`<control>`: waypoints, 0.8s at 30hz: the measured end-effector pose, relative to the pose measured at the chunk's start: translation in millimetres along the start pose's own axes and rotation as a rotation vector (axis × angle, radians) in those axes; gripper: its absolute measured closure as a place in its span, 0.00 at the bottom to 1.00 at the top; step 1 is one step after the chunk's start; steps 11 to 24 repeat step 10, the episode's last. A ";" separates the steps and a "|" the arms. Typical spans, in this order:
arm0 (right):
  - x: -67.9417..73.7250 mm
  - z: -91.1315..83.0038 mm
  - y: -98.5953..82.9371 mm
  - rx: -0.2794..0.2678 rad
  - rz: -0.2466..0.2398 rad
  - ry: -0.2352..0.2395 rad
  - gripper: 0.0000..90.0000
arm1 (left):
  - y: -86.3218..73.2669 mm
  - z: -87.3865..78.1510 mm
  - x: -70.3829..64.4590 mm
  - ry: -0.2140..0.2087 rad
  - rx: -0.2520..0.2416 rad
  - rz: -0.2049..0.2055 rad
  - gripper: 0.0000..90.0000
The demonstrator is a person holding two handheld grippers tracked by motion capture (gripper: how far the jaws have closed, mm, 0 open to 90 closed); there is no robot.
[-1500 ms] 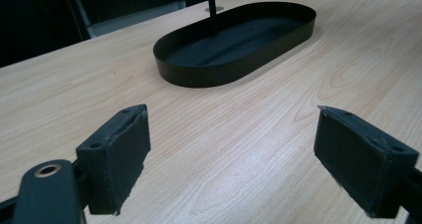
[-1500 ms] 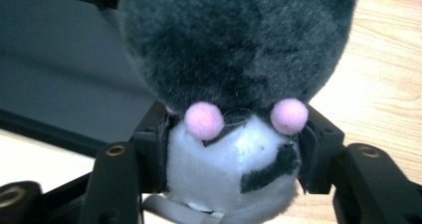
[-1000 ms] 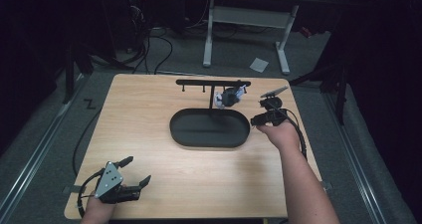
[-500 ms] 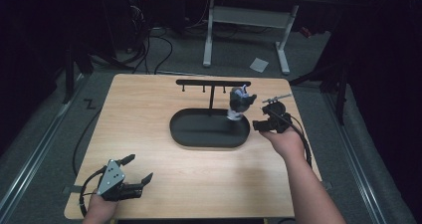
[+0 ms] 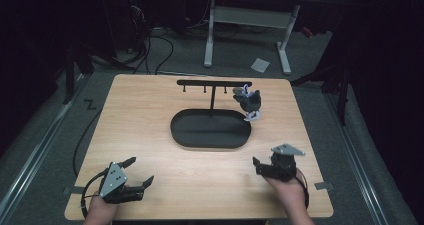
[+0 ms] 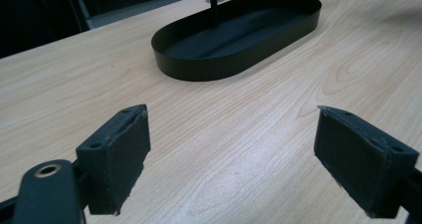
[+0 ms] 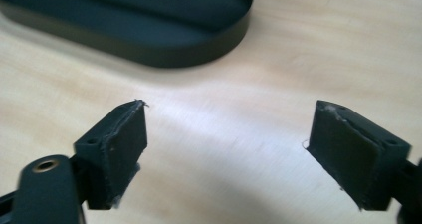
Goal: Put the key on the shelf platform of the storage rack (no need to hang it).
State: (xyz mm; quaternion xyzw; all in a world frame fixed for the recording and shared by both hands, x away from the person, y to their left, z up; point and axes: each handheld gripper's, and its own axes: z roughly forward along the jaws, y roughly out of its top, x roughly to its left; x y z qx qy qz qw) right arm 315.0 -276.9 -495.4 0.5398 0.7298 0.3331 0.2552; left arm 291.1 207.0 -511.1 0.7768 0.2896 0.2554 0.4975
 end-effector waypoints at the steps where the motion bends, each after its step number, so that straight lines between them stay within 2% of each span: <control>1: 6.2 -1.8 -12.6 -0.042 0.007 -0.019 0.17 | -0.2 -0.4 -0.3 0.002 0.002 -0.003 0.17; 2: 12.3 -5.3 -26.5 -0.101 0.033 -0.034 0.18 | -0.4 -0.6 -0.4 0.005 0.004 -0.006 0.17; 3: 15.3 -7.4 -36.3 -0.144 0.038 -0.041 0.18 | -0.2 -1.0 -0.7 0.012 0.007 -0.014 0.17; 4: 17.2 -11.2 -36.3 -0.083 0.031 0.012 0.17 | -0.3 -1.6 -1.1 0.015 0.004 -0.023 0.17; 5: 17.7 -16.1 -33.1 -0.080 -0.005 0.023 0.17 | -0.3 -1.9 -1.9 0.014 -0.001 -0.025 0.17; 6: 17.9 -22.0 -34.6 -0.132 -0.036 -0.022 0.17 | 0.3 -1.8 -2.4 0.013 0.000 -0.019 0.17; 7: 17.0 -23.0 -35.9 -0.147 -0.034 -0.030 0.17 | 1.4 -1.5 -3.0 0.013 0.001 -0.010 0.17; 9: 14.0 -18.9 -39.9 -0.109 -0.010 -0.002 0.17 | 3.5 -0.3 -3.1 0.013 -0.005 -0.009 0.17; 10: 13.7 -17.0 -40.9 -0.098 -0.013 -0.004 0.17 | 3.7 0.4 -3.1 0.011 -0.007 -0.010 0.17; 24: 13.7 -17.0 -40.9 -0.098 -0.013 -0.004 0.17 | 3.7 0.4 -3.1 0.011 -0.007 -0.010 0.17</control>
